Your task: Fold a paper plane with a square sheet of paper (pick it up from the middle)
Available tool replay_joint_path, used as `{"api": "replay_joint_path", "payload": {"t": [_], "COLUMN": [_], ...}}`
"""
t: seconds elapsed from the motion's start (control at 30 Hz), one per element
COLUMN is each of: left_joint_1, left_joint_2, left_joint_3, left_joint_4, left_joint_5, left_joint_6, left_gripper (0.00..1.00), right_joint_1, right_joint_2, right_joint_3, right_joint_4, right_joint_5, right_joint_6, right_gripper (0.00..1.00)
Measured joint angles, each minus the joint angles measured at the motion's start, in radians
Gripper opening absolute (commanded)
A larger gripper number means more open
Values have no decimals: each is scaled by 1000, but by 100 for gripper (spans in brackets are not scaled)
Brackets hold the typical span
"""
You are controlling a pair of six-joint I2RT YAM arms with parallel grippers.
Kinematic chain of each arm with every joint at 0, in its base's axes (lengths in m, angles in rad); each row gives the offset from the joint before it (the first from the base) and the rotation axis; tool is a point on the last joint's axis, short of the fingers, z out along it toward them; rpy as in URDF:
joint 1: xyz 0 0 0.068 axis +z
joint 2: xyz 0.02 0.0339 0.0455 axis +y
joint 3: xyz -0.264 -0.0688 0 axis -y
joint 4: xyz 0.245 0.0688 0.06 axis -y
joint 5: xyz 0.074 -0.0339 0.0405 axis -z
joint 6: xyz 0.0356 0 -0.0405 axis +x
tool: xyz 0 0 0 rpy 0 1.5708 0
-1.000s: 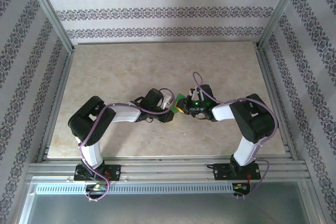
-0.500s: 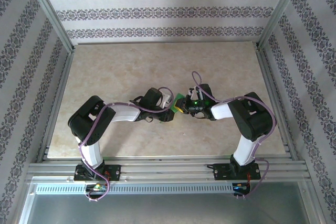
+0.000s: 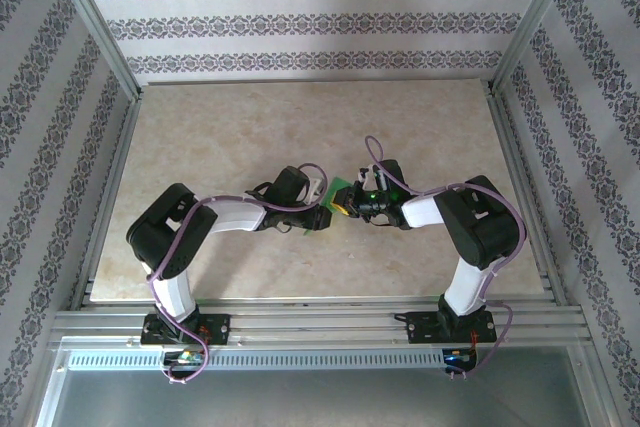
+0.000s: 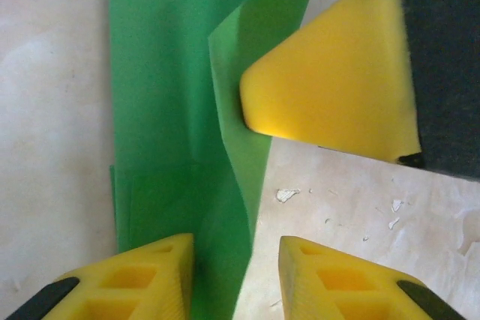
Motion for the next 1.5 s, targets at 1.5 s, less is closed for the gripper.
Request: {"api": "replay_joint_path", "payload": {"t": [1.5], "left_joint_1": [-31], "left_joint_2": [-17], "left_joint_3": [1], "left_joint_4": [-40], "left_joint_5": [-128], "left_joint_6": [7], "left_gripper": [0], "right_joint_1": [-90], "right_joint_2": [-60], "right_joint_3": [-60], "right_joint_4": [20], "right_joint_5": [-30], "right_joint_6": [-71], "right_gripper": [27]}}
